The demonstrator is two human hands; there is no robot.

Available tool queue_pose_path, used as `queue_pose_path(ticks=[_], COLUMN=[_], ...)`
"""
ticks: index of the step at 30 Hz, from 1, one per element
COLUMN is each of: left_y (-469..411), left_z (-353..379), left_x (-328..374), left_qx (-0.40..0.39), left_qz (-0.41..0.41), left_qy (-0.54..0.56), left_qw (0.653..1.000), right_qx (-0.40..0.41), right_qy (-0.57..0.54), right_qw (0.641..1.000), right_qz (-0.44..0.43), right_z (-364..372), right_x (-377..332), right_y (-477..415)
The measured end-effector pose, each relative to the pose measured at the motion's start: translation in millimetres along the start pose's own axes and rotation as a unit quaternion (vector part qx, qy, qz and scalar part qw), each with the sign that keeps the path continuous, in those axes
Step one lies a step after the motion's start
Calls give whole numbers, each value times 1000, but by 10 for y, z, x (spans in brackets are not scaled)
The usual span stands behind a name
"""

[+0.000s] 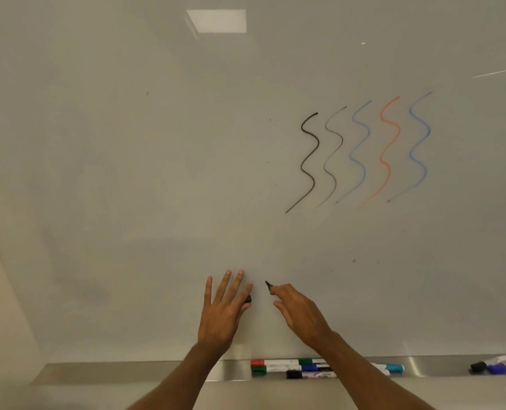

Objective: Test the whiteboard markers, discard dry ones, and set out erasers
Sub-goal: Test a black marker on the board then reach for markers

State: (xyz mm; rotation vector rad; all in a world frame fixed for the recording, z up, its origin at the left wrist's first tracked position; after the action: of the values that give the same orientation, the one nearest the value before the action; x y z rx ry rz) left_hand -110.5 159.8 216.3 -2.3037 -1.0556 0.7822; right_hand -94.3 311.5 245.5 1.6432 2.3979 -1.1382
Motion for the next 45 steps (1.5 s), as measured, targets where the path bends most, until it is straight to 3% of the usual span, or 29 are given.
queue_pose_path(ticks=[3, 12, 24, 37, 45], left_y=[148, 324, 445, 532, 602], left_z=[99, 231, 305, 464, 604], left_x=[14, 102, 197, 261, 265], left_qx=[-27, -65, -78, -142, -175], left_qz=[-4, 21, 34, 14, 10], left_qy=[4, 17, 71, 136, 152], left_qw=[1000, 998, 994, 980, 973], right_qx=[-56, -63, -97, -150, -148], right_qy=[41, 100, 113, 46, 13], right_qw=[996, 993, 989, 978, 973], right_qz=[60, -30, -6, 140, 175], right_z=[209, 450, 695, 993, 1057], right_x=[173, -27, -14, 136, 126], right_y=[66, 173, 297, 375, 430])
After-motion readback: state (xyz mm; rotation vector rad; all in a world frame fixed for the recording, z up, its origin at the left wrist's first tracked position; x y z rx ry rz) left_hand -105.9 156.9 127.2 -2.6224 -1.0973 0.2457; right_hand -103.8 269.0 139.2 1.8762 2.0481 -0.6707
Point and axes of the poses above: each hand's wrist, its own y-axis away from the middle knuckle, its own z-axis out of the palm, x = y × z, the point moved 9 cm from there along -y, towards the middle knuckle, and after that the axes turned 14 degrees about z, right-handed, at the moved point
